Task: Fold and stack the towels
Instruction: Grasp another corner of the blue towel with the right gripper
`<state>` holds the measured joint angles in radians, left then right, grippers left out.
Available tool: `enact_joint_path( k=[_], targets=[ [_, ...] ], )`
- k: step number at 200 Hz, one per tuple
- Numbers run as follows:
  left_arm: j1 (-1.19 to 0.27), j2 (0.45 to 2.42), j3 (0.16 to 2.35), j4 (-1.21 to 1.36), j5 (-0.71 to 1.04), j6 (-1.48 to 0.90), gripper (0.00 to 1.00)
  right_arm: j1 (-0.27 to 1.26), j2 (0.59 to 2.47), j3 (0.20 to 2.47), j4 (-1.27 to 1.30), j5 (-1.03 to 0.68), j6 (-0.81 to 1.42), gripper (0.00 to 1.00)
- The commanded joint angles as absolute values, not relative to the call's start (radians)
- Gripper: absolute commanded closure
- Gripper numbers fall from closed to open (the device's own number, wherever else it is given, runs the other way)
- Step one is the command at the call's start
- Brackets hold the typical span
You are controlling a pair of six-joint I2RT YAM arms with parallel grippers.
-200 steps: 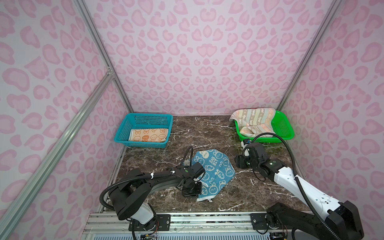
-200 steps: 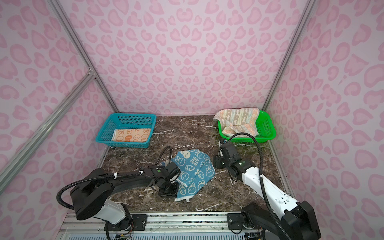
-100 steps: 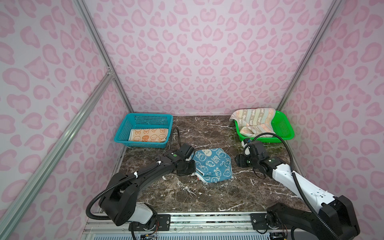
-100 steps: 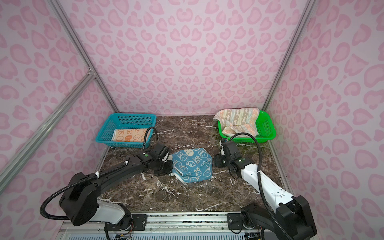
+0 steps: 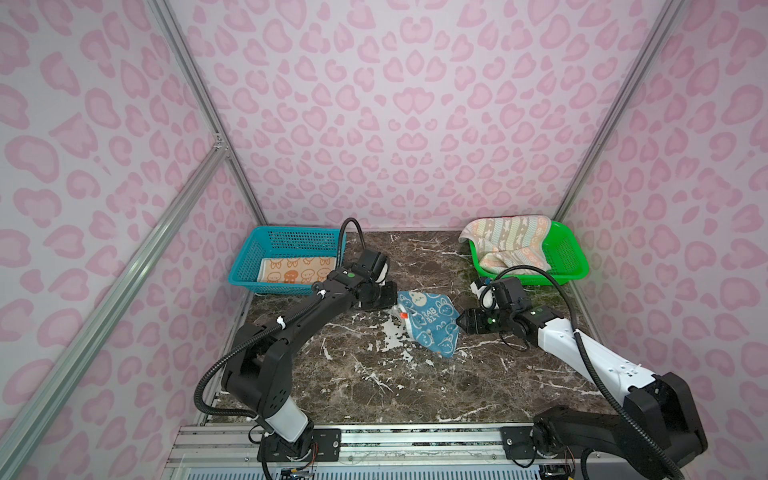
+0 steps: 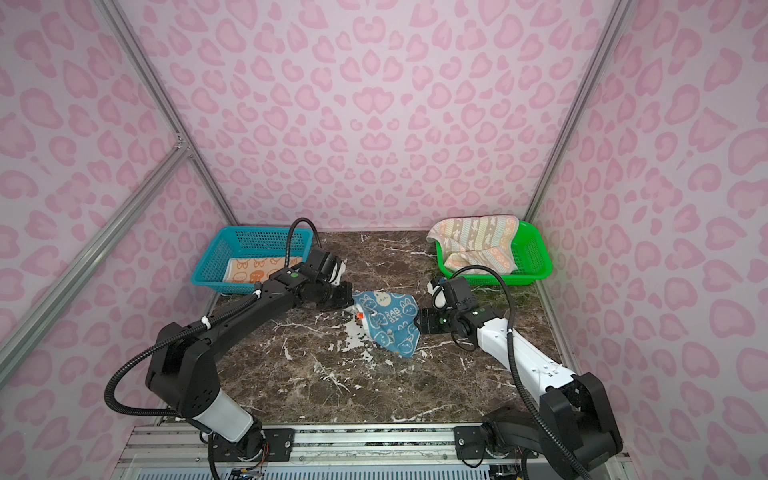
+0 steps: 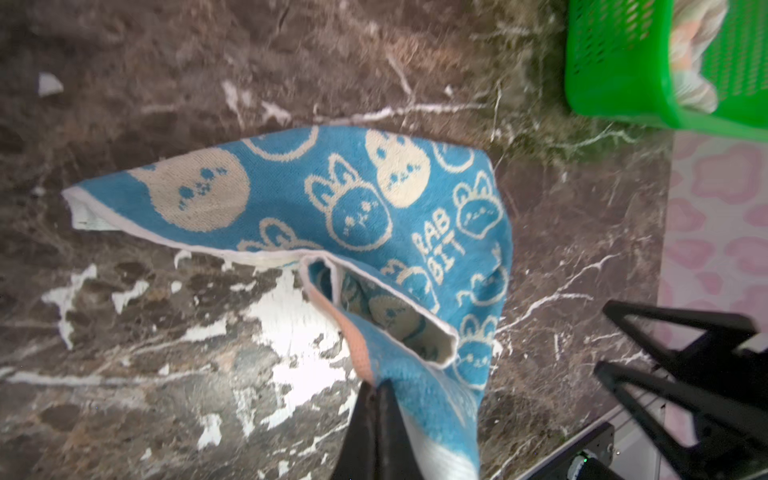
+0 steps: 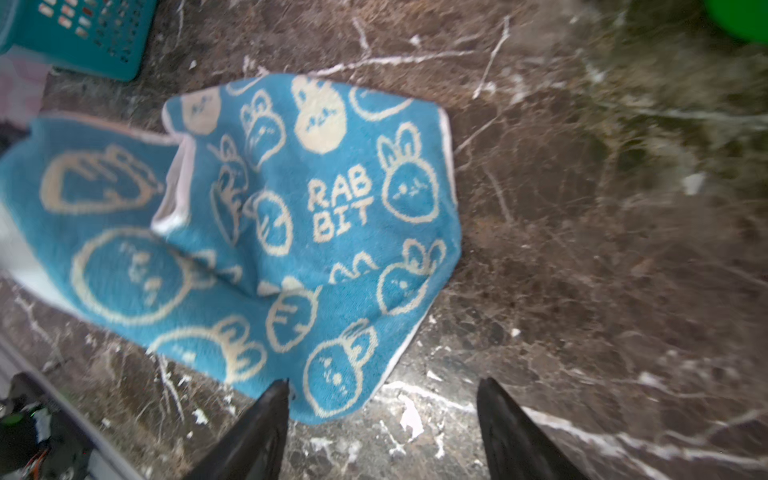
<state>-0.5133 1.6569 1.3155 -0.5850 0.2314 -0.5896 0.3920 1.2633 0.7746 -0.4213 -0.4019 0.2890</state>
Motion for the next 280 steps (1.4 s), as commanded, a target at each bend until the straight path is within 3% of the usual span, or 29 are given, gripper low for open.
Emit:
enact_joint_path(
  k=[1,26,57,100,133,155,169,187,207,236,257,280],
  targets=[
    [-0.489,1.707,1.370,-0.582,0.266,-0.569,0.96,0.432,1.243,0.722,-0.442,-0.486,0.267,0.26],
    [-0.465,1.769,1.376,-0.551,0.287,-0.576,0.96,0.543,1.193,0.625,-0.305,-0.426,0.294,0.25],
    [-0.451,1.850,1.402,-0.541,0.302,-0.575,0.96,0.723,1.175,0.558,-0.112,-0.211,0.266,0.23],
    [-0.440,1.883,1.417,-0.541,0.307,-0.569,0.96,0.820,1.325,0.558,0.040,-0.078,0.160,0.29],
    [-0.429,1.891,1.415,-0.545,0.310,-0.565,0.96,0.848,1.471,0.606,0.077,-0.077,0.081,0.30],
    [-0.425,1.894,1.414,-0.551,0.309,-0.558,0.96,0.850,1.581,0.688,0.031,-0.034,0.080,0.43],
    [-0.424,1.888,1.407,-0.555,0.307,-0.554,0.96,0.848,1.622,0.735,-0.013,-0.019,0.070,0.60],
    [-0.420,1.868,1.397,-0.564,0.305,-0.543,0.96,0.844,1.607,0.769,-0.049,-0.058,0.038,0.84],
    [-0.418,1.824,1.381,-0.576,0.310,-0.520,0.96,0.819,1.534,0.799,-0.119,-0.192,-0.020,0.94],
    [-0.418,1.700,1.310,-0.593,0.335,-0.480,0.96,0.712,1.508,0.984,-0.490,-0.505,-0.165,0.98],
    [-0.419,1.606,1.243,-0.612,0.344,-0.463,0.96,0.659,1.545,1.122,-0.762,-0.619,-0.304,0.96],
    [-0.419,1.549,1.166,-0.604,0.354,-0.477,0.96,0.558,1.615,1.190,-0.807,-0.676,-0.312,0.94]
  ],
)
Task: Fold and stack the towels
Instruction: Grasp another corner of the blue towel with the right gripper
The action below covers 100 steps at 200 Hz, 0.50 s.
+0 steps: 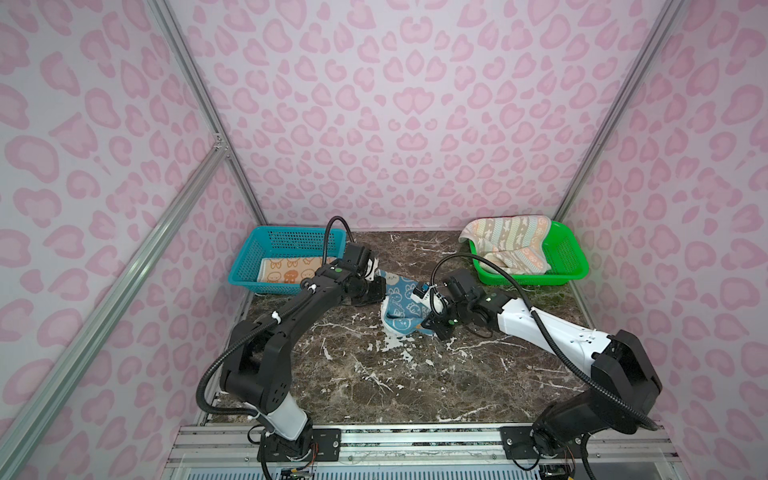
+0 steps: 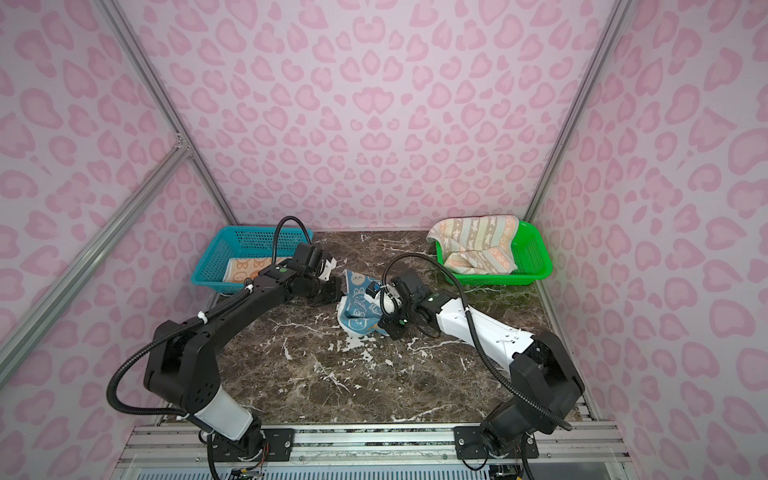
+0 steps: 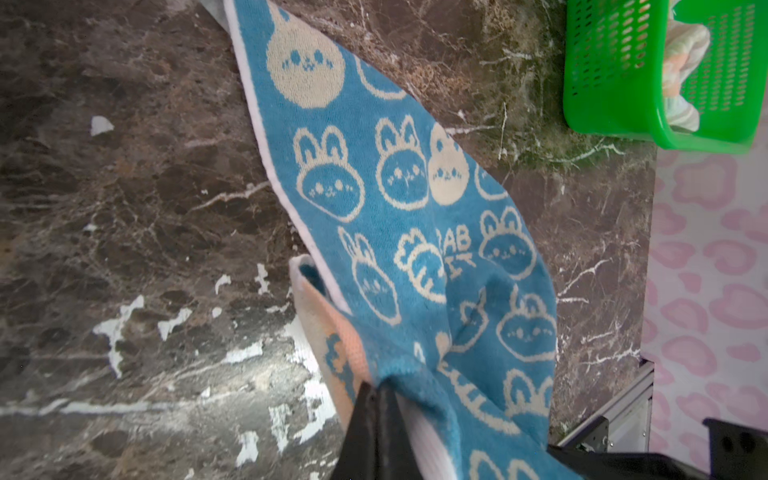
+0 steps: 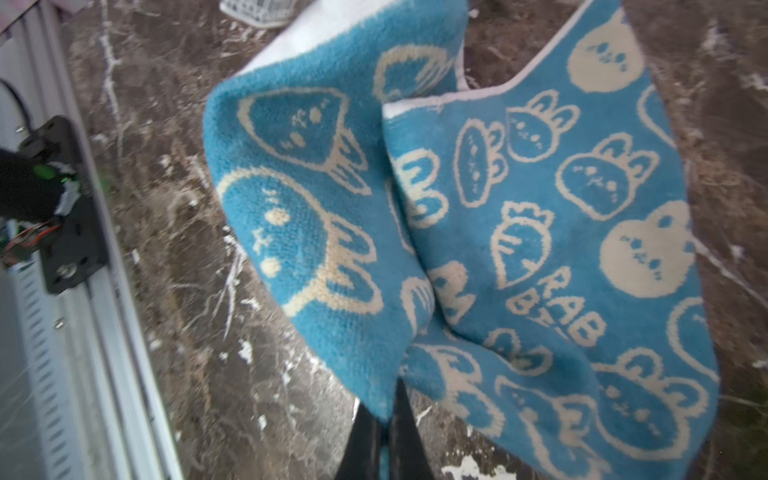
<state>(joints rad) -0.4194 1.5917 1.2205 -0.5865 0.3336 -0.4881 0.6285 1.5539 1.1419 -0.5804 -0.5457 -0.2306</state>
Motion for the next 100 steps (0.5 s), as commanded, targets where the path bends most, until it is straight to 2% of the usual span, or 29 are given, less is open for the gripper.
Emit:
enact_joint_path(
  k=[1,11,26,56,73,100],
  targets=[
    [-0.420,1.548,1.163,-0.603,0.355,-0.479,0.96,0.555,1.619,1.194,-0.807,-0.675,-0.311,0.94],
    [-0.423,1.546,1.129,-0.580,0.362,-0.500,0.96,0.534,1.674,1.228,-0.815,-0.645,-0.309,0.90],
    [-0.437,1.556,1.082,-0.534,0.368,-0.539,0.96,0.515,1.784,1.309,-0.815,-0.551,-0.266,0.90],
    [-0.469,1.599,1.023,-0.462,0.340,-0.601,0.96,0.484,1.940,1.463,-0.724,-0.427,-0.091,0.80],
    [-0.468,1.630,1.016,-0.457,0.310,-0.621,0.96,0.474,1.949,1.478,-0.643,-0.372,-0.002,0.71],
    [-0.464,1.671,1.023,-0.462,0.254,-0.641,0.97,0.474,1.852,1.407,-0.492,-0.324,0.123,0.47]
  ],
)
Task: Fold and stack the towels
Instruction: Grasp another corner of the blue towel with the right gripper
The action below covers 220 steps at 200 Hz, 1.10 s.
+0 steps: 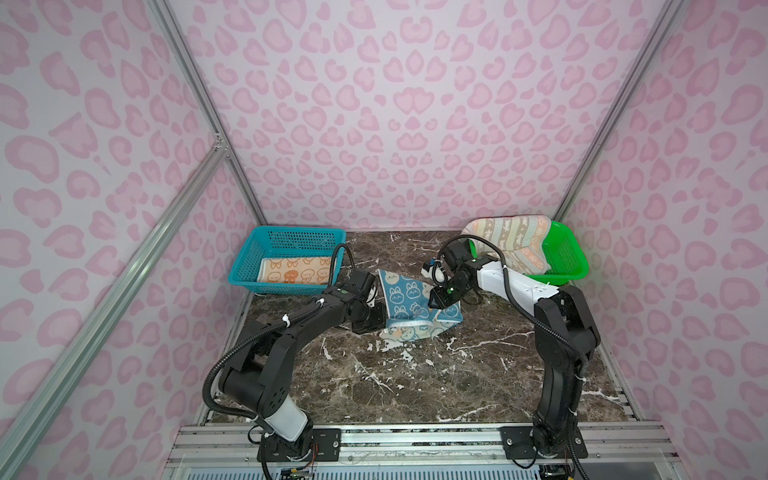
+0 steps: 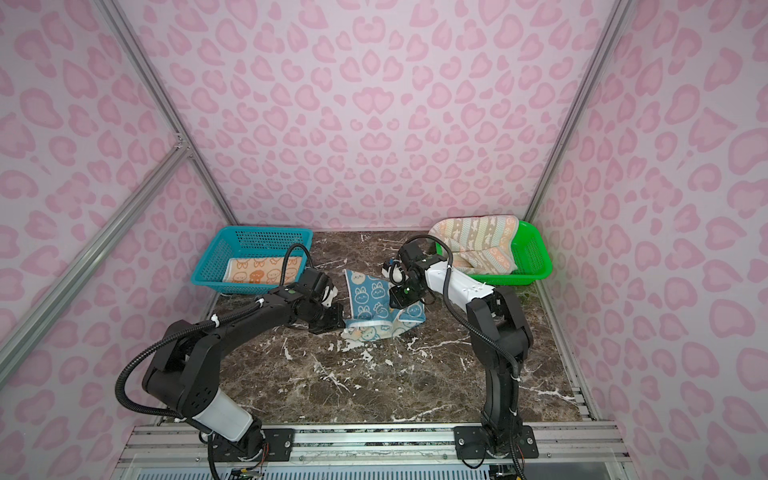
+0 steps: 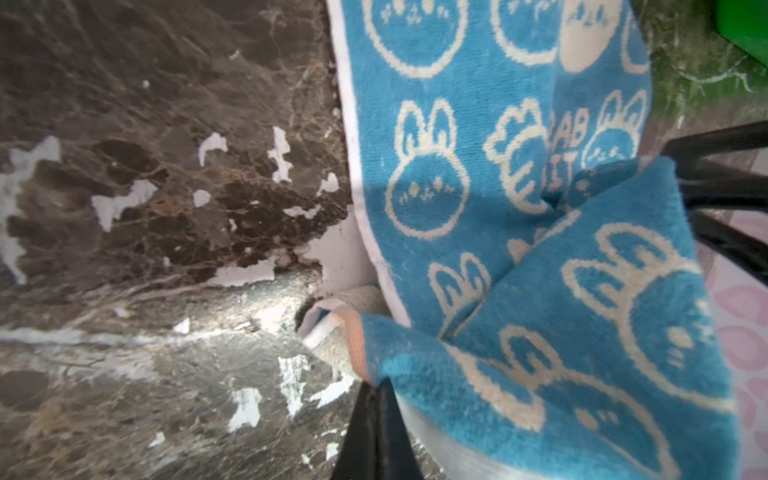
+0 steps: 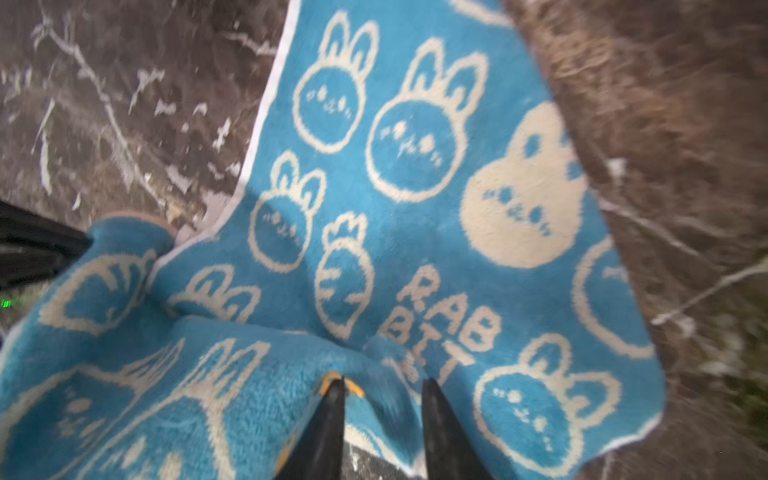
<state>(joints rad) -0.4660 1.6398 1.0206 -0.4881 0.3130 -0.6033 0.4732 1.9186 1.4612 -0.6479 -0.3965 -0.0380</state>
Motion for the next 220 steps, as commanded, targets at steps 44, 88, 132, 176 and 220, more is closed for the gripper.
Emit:
enact_joint_path(
  k=[44,88,132,176,220],
  targets=[
    [-0.456,1.695,1.026,-0.463,0.226,-0.633,0.96,0.468,1.619,1.111,-0.297,-0.380,0.384,0.34],
    [-0.456,1.683,1.006,-0.466,0.217,-0.609,0.96,0.486,1.511,0.817,0.048,-0.508,0.793,0.34],
    [-0.456,1.662,0.993,-0.467,0.208,-0.603,0.96,0.528,1.545,0.707,0.321,-0.484,1.161,0.34],
    [-0.456,1.660,0.990,-0.464,0.207,-0.601,0.96,0.573,1.618,0.613,0.522,-0.433,1.474,0.36],
    [-0.456,1.661,0.991,-0.463,0.207,-0.594,0.96,0.634,1.662,0.614,0.575,-0.382,1.602,0.36]
  ],
)
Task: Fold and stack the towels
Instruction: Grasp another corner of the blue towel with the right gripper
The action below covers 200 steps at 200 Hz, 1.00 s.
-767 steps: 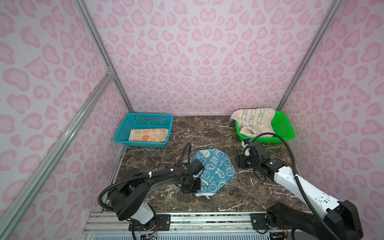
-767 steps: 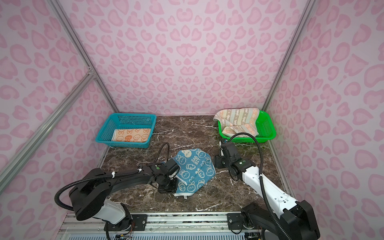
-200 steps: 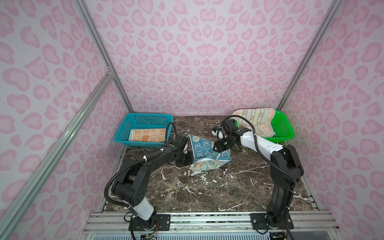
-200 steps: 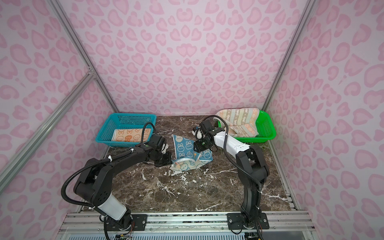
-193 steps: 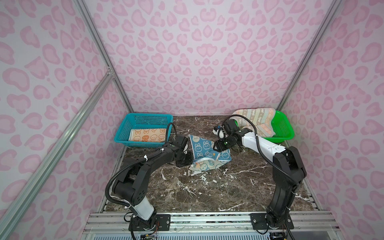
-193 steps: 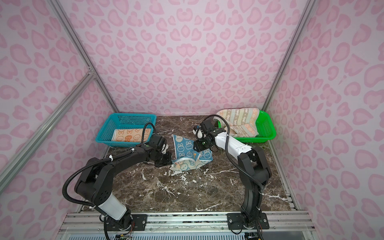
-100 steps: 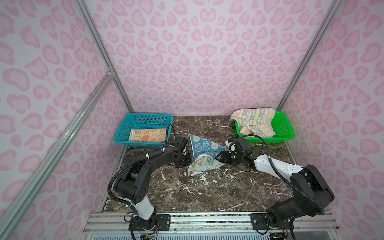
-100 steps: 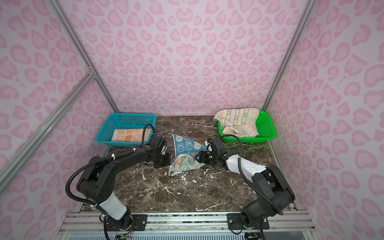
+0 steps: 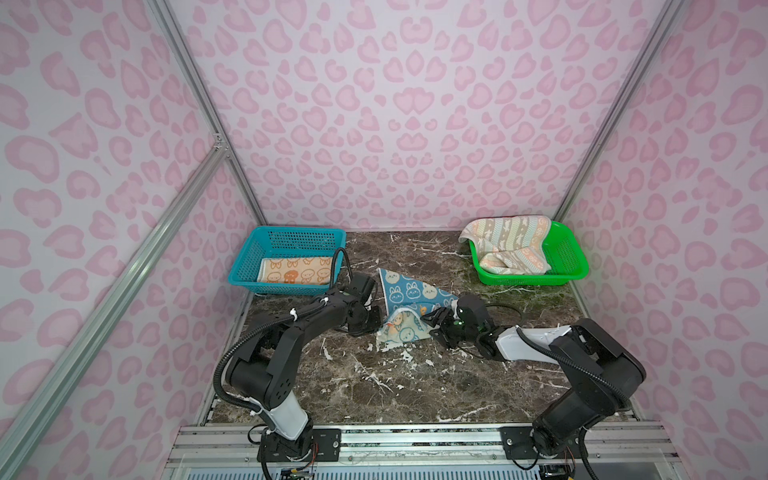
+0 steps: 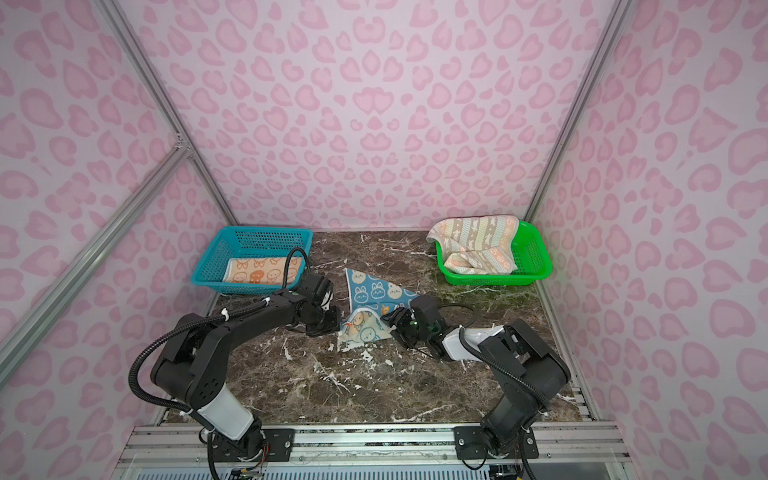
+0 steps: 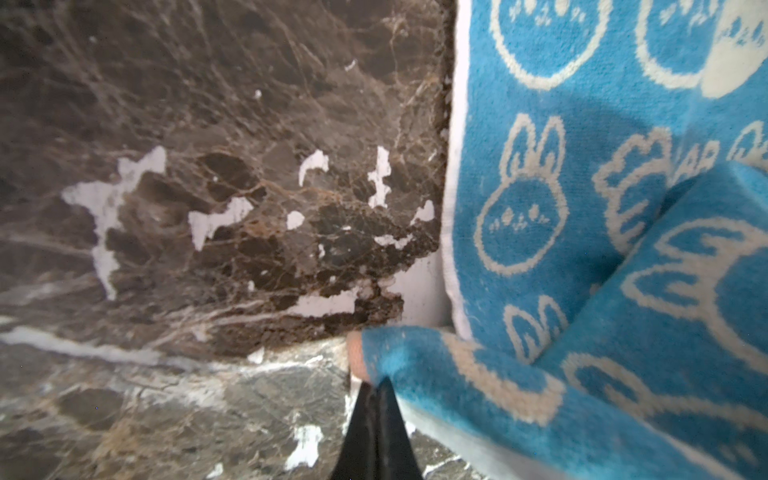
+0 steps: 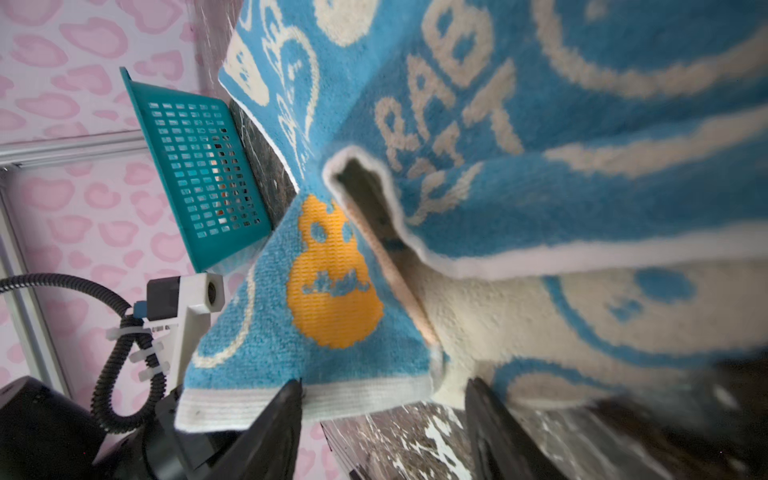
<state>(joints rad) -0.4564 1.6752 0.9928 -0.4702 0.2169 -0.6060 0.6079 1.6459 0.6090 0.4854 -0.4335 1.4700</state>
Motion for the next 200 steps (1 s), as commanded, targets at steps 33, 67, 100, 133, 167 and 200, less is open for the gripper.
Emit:
enact_joint_path(
  k=[33,67,100,133,167,200],
  targets=[
    [-0.456,1.663,0.991,-0.457,0.210,-0.590,0.96,0.650,1.684,0.603,0.582,-0.339,1.649,0.39],
    [-0.455,1.662,0.990,-0.459,0.216,-0.587,0.96,0.647,1.708,0.584,0.609,-0.290,1.681,0.43],
    [-0.455,1.662,0.986,-0.453,0.221,-0.588,0.96,0.647,1.734,0.649,0.549,-0.285,1.641,0.43],
    [-0.456,1.660,0.985,-0.452,0.224,-0.590,0.96,0.646,1.747,0.653,0.530,-0.256,1.632,0.52],
    [-0.455,1.661,0.983,-0.454,0.224,-0.588,0.96,0.638,1.710,0.650,0.505,-0.245,1.577,0.68],
    [-0.454,1.659,0.995,-0.454,0.224,-0.587,0.97,0.624,1.612,0.698,0.315,-0.201,1.427,0.77]
  ],
)
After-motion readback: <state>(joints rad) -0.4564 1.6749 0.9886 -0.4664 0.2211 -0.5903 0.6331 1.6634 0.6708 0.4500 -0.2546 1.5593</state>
